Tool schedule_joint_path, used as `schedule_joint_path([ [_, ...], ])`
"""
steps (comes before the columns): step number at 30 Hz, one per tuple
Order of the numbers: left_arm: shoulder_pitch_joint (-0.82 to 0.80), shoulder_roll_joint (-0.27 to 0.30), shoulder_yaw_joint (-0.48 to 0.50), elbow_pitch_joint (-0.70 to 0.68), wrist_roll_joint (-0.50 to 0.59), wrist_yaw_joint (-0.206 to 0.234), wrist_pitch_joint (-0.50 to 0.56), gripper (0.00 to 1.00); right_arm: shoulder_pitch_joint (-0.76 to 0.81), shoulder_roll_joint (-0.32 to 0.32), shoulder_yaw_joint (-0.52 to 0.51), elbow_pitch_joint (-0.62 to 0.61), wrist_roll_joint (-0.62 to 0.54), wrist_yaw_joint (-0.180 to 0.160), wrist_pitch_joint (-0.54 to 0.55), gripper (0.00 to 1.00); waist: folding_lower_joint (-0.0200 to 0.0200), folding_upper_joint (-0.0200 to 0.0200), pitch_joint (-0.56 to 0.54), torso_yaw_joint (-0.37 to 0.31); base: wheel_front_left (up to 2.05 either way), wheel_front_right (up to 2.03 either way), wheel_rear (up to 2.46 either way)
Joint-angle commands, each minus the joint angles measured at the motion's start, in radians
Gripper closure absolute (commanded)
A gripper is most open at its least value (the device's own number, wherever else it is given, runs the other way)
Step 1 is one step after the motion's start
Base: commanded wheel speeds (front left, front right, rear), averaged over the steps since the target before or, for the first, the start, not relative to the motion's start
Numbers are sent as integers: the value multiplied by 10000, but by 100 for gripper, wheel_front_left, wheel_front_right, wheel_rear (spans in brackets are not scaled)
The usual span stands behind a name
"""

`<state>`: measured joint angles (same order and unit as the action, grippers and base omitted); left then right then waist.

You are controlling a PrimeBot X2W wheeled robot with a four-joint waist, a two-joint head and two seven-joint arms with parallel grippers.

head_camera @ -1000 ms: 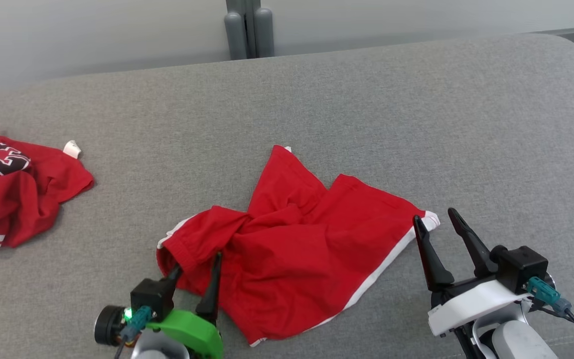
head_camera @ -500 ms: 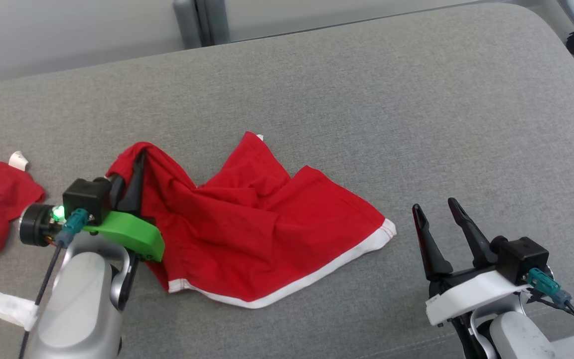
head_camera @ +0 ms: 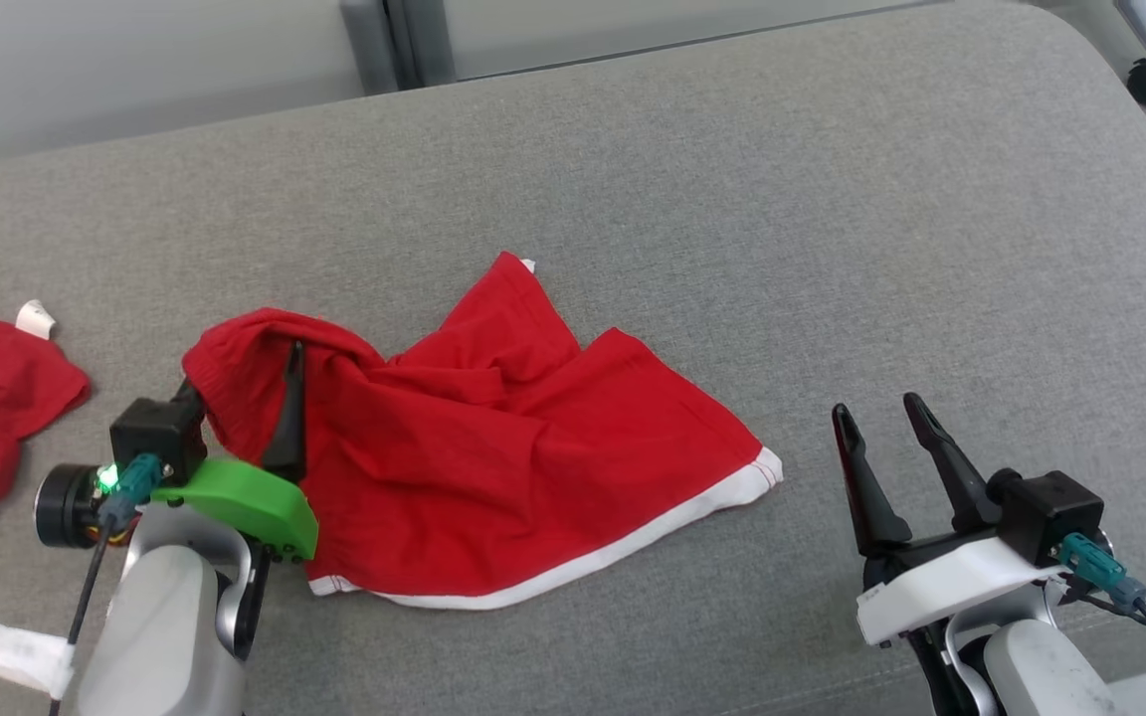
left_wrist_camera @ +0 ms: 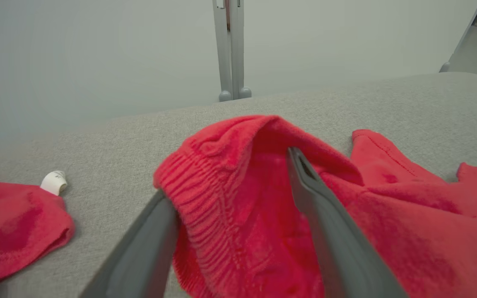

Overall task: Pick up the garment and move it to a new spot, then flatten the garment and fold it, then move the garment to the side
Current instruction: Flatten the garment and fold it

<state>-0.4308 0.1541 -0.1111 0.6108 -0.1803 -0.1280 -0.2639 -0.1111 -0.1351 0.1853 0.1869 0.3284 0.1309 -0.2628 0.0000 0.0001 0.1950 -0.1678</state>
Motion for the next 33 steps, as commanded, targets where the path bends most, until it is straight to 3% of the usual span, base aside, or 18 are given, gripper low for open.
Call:
schedule_joint_path([
  [1, 333, -89, 70, -213, 77, -25, -8, 0, 52, -5, -34, -39, -72, -3, -28, 0, 0, -1, -230, 241, 0, 0, 0],
  [17, 3129, -676, 917, -2580, 364, 73, -6, 0, 539, -139, -177, -42, -136, -3, -30, 0, 0, -1, -1275, 1291, 0, 0, 0],
  [25, 3970, -842, 1698, -4152, 532, 244, -6, 0, 730, -245, -293, -188, -264, -3, -29, 0, 0, -1, -1701, 1356, 0, 0, 0],
  [33, 4592, -938, 1901, -4722, 518, 246, -6, 0, 1050, -392, -391, -538, -521, -3, -29, 0, 0, -1, -1918, 1290, 0, 0, 0],
])
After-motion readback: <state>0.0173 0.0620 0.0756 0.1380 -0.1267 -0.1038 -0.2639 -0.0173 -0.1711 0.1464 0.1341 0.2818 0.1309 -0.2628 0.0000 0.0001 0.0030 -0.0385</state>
